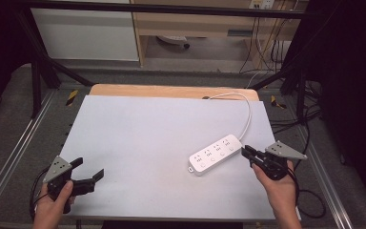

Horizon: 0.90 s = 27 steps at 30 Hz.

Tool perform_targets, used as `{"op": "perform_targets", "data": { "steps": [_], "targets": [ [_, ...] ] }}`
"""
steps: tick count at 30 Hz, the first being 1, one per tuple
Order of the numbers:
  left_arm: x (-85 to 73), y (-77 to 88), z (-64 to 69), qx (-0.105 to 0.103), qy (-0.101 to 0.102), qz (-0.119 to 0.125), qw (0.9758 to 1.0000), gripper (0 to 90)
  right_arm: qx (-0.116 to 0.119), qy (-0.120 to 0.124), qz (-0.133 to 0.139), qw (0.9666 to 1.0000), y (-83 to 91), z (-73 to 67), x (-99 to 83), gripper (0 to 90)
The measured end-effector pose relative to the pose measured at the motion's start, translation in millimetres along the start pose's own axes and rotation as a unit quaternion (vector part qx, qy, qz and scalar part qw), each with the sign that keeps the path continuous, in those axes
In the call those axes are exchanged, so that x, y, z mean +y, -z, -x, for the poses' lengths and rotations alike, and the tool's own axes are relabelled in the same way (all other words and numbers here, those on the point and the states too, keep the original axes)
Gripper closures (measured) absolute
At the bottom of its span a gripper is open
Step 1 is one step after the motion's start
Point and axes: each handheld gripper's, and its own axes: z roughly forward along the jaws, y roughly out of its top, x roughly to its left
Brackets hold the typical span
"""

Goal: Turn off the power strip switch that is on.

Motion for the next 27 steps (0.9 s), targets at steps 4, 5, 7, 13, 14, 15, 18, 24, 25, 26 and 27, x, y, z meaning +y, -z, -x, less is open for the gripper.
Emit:
{"op": "perform_targets", "data": {
  "steps": [4, 5, 7, 13, 14, 15, 18, 24, 25, 26, 27],
  "targets": [
    [-0.1, 0.0, 0.1, 0.0, -0.001, -0.001, 1.0, 6.2, 0.0, 0.004, 0.001, 1.0, -4.2, -0.6, 4.9, 85.2],
    [-0.1, 0.0, 0.0, 0.001, -0.001, -0.001, 1.0, 6.2, 0.001, 0.003, 0.003, 1.0, -5.2, -0.9, 6.2, 86.1],
    [-0.2, -0.2, -0.3, 0.0, -0.001, -0.001, 1.0, 6.2, 0.002, 0.004, 0.003, 1.0, -6.6, -1.2, 7.5, 86.6],
    [-0.1, 0.0, -0.4, 0.003, -0.001, 0.001, 1.0, 6.3, 0.006, 0.004, 0.007, 1.0, -15.2, -2.1, 14.9, 89.6],
    [-0.1, -0.2, -0.4, 0.003, -0.001, 0.001, 1.0, 6.3, 0.006, 0.004, 0.007, 0.9999, -16.4, -1.8, 15.7, 90.0],
    [-0.1, -0.3, -0.4, 0.003, -0.002, 0.001, 1.0, 6.3, 0.006, 0.003, 0.008, 0.9999, -17.7, -1.6, 16.3, 90.0],
    [-0.1, -0.5, -0.4, 0.003, -0.002, -0.001, 1.0, 6.3, 0.006, 0.004, 0.005, 1.0, -22.0, -1.0, 17.4, 90.0],
    [-0.2, -0.5, -0.5, 0.004, 0.0, -0.001, 1.0, 6.3, 0.006, 0.001, -0.001, 1.0, -28.6, 0.4, 16.7, 90.0],
    [-0.2, -0.6, -0.5, 0.004, 0.0, -0.001, 1.0, 6.3, 0.008, -0.002, -0.005, 1.0, -31.0, 0.9, 16.0, 90.0],
    [-0.2, -0.8, -0.4, 0.003, -0.001, -0.002, 1.0, 6.3, 0.008, -0.002, -0.007, 0.9999, -32.2, 1.3, 15.6, 90.0],
    [-0.3, -0.9, -0.3, 0.003, -0.001, -0.002, 1.0, 6.3, 0.008, -0.002, -0.007, 0.9999, -32.2, 1.3, 15.6, 90.0]
  ]
}}
